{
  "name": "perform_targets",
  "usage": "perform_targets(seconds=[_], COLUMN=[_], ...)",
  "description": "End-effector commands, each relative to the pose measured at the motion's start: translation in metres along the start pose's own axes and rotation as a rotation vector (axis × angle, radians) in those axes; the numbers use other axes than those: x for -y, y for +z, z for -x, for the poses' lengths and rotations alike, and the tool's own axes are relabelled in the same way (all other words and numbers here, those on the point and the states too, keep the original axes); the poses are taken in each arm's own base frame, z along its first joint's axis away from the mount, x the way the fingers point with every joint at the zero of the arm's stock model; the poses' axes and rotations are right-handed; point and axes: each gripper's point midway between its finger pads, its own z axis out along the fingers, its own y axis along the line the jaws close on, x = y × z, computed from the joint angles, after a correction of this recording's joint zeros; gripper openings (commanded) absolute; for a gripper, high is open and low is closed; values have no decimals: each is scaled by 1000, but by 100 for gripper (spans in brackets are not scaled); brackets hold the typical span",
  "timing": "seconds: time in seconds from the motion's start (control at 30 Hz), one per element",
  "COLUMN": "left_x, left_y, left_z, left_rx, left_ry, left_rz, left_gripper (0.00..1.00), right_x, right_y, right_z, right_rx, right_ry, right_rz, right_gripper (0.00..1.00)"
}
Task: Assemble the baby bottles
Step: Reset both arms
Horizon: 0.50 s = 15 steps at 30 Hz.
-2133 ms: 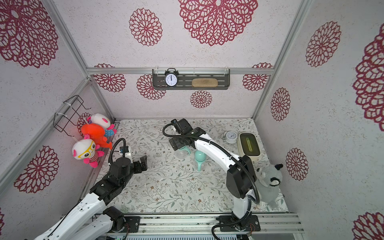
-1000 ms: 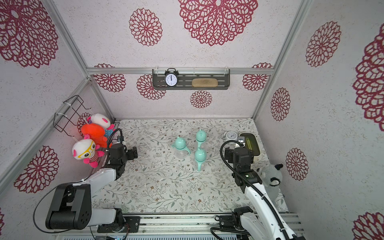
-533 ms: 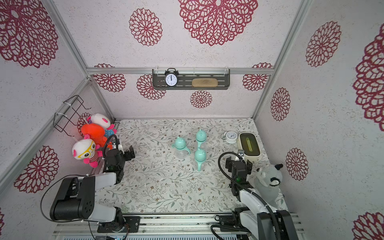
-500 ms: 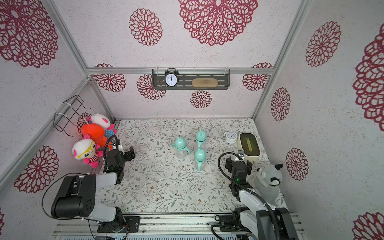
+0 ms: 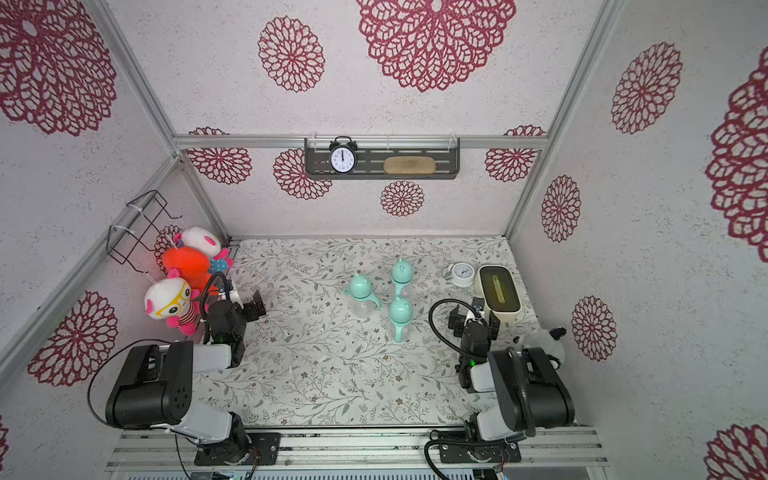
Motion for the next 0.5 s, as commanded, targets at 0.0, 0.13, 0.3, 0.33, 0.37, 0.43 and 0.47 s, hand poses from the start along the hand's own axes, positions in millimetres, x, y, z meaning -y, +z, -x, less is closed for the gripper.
perform_targets(seconds=[0.0, 0.13, 0.3, 0.33, 0.37, 0.43, 0.47], left_x=[0, 0, 0, 0, 1, 0, 0], left_y=[1, 1, 2, 1, 1, 1, 1], left_z=[12, 12, 12, 13, 12, 12, 12], left_rx=[41, 39, 39, 41, 40, 40, 40], left_ry=[-8, -8, -9, -8, -8, -8, -8], left_rz=[-5, -4, -6, -6, -6, -6, -4], left_gripper=[98, 98, 98, 98, 98, 98, 98], right_x=[-4, 5, 7, 7, 7, 7, 6], right_y=[6, 18, 17, 17, 17, 17, 17], right_z=[29, 26, 27, 26, 27, 27, 26], right_rx=[95, 51, 55, 53, 56, 57, 53], right_ry=[31, 68, 65, 64, 64, 64, 62], right_rz=[33, 6, 0, 0, -1, 0, 0], right_gripper=[98, 98, 99, 99, 99, 99, 99])
